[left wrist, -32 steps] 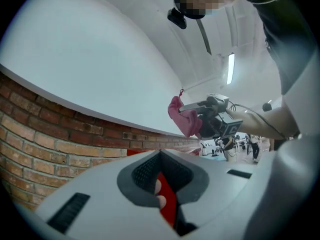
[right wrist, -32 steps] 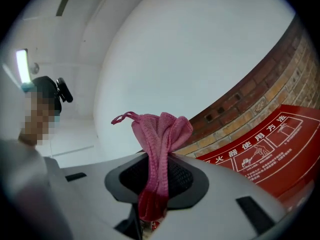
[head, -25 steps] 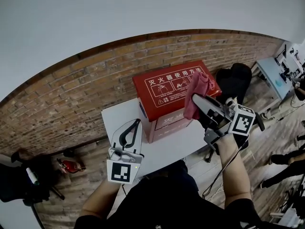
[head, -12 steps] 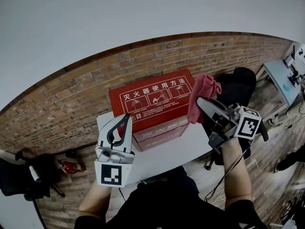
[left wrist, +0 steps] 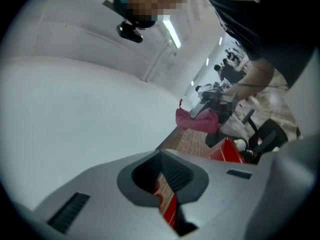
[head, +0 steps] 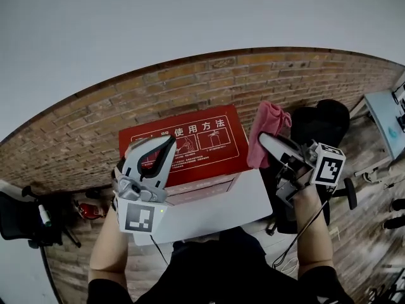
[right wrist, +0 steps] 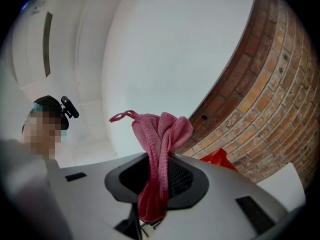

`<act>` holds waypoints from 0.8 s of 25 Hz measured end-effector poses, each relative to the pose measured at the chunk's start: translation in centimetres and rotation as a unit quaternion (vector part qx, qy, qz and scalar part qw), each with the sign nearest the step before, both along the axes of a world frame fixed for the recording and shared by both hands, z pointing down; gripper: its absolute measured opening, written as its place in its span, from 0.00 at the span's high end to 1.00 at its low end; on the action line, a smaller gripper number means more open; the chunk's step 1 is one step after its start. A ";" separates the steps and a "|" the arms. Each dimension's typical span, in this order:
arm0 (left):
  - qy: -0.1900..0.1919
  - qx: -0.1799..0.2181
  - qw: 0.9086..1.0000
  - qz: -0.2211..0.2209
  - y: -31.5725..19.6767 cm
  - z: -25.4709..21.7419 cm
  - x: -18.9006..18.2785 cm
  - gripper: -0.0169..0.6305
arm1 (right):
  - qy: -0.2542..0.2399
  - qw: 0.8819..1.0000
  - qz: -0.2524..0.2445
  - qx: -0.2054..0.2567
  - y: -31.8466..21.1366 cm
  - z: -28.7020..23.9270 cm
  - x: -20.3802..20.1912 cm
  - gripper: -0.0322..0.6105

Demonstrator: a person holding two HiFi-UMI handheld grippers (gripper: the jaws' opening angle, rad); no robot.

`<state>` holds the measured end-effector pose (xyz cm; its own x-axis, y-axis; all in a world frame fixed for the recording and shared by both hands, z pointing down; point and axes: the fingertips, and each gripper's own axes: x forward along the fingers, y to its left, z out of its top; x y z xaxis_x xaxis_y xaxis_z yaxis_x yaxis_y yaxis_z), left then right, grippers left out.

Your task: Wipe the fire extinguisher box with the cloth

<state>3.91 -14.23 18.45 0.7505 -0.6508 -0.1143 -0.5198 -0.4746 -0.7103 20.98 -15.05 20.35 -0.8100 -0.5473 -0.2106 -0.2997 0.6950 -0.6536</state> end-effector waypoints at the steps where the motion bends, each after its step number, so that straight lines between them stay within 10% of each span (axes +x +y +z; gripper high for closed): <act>1: -0.028 0.012 0.999 -0.009 -0.5 0.2 0.8 0.92 | -0.004 1.000 -0.008 -0.005 -0.4 0.3 0.6 0.79; 11: -0.295 0.070 0.952 -0.033 -5.9 7.0 7.4 0.92 | -0.024 0.990 -0.096 -0.102 -4.8 6.7 3.4 0.79; 20: -0.367 0.056 0.928 -0.013 -7.6 10.3 9.7 0.92 | -0.036 0.972 -0.141 -0.187 -8.6 13.1 3.7 0.79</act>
<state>13.63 -21.86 28.71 0.6372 -0.6844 0.3543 0.1141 -0.3709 -0.9216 24.63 -23.66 33.40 -0.9296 -0.3541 -0.1023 -0.0751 0.4536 -0.8880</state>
